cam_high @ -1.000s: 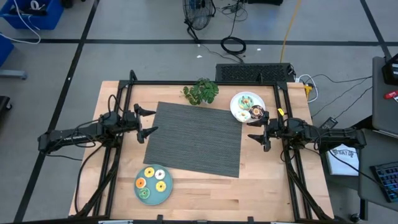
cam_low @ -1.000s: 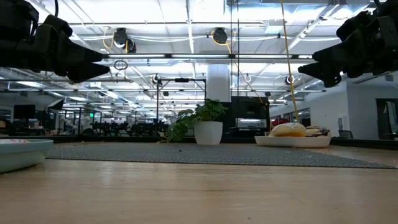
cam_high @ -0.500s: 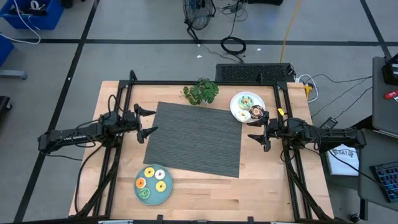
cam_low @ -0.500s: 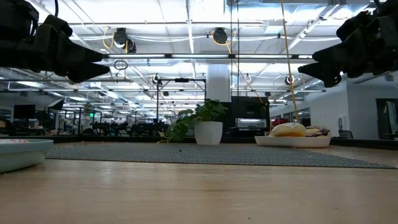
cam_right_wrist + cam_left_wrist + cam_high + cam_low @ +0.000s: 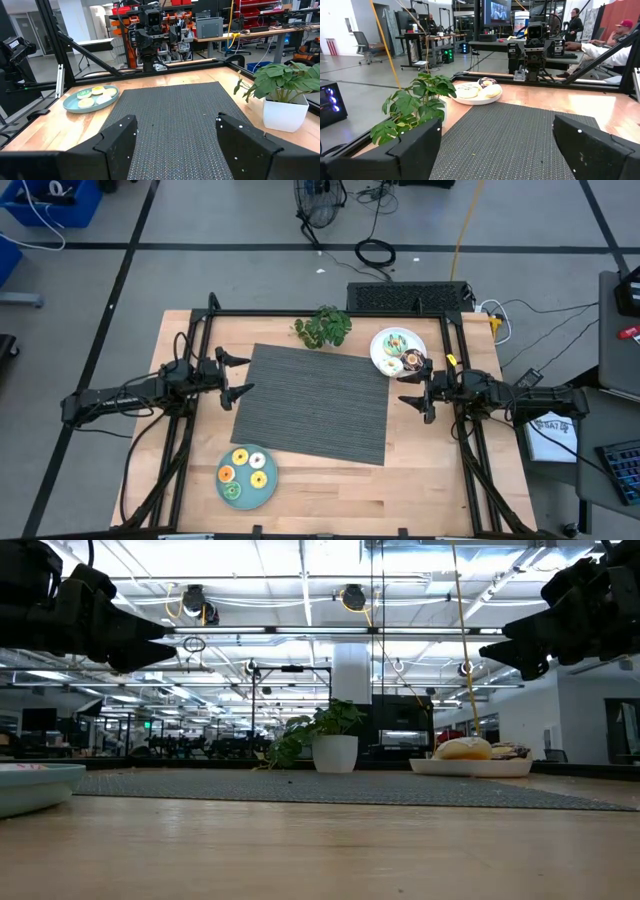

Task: Pick & Place donuts
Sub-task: Return to Home Position

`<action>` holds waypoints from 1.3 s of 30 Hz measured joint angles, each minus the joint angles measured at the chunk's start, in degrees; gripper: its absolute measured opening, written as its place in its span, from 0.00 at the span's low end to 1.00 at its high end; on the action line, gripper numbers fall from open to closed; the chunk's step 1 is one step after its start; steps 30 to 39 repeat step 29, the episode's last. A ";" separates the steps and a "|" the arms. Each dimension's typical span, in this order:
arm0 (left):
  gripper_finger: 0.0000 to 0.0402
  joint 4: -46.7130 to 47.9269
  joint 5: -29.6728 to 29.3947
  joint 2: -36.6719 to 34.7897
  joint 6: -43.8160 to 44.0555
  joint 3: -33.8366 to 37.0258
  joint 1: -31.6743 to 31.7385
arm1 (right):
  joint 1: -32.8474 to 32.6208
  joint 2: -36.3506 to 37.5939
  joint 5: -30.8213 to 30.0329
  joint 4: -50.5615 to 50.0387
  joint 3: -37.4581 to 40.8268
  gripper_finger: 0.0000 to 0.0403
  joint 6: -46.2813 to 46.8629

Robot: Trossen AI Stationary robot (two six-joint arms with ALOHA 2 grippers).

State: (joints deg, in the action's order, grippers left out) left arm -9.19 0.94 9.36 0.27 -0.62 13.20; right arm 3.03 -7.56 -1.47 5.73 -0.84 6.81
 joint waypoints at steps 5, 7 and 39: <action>0.94 0.00 0.01 -0.02 0.00 0.00 0.00 | -0.02 -0.01 -0.01 0.01 0.00 0.62 0.00; 0.93 0.00 0.01 -0.02 0.00 0.00 0.01 | 0.00 0.01 -0.01 -0.01 0.00 0.62 0.00; 0.95 0.00 0.00 -0.01 0.00 0.00 0.00 | -0.02 -0.01 0.00 -0.01 0.00 0.62 -0.01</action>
